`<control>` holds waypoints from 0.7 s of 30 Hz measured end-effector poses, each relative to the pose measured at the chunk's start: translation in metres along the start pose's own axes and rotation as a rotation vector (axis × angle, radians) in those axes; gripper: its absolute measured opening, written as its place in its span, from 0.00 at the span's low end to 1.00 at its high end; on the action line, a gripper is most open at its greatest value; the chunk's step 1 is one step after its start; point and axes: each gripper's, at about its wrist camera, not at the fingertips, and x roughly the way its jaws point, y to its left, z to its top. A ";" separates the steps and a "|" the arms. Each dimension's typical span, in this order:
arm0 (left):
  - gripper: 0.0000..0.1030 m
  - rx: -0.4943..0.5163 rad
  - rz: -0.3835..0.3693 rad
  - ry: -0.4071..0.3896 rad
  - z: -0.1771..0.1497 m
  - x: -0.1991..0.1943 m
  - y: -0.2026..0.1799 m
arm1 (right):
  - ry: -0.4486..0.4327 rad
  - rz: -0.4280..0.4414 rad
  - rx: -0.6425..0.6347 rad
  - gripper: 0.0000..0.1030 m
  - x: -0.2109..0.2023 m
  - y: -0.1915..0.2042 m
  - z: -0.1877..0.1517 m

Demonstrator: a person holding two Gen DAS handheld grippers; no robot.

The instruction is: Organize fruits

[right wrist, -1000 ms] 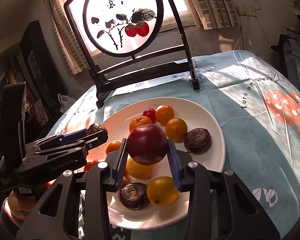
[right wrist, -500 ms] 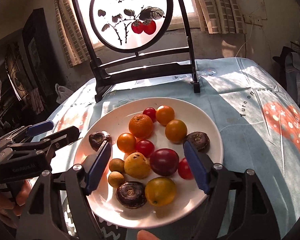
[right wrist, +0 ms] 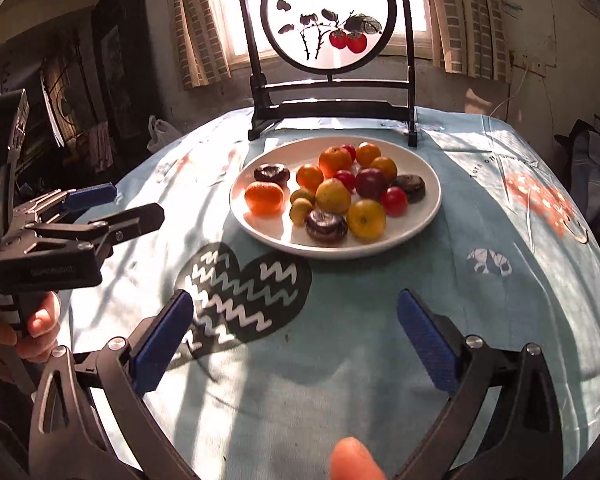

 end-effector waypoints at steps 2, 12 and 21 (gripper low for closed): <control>0.98 0.010 -0.019 0.011 -0.011 -0.004 -0.003 | 0.003 -0.019 -0.023 0.99 -0.007 0.005 -0.014; 0.98 0.040 -0.011 0.032 -0.031 -0.002 -0.010 | -0.014 -0.077 -0.004 0.99 -0.017 -0.001 -0.026; 0.98 0.045 -0.005 0.026 -0.033 -0.002 -0.010 | -0.008 -0.080 0.012 0.99 -0.016 -0.003 -0.025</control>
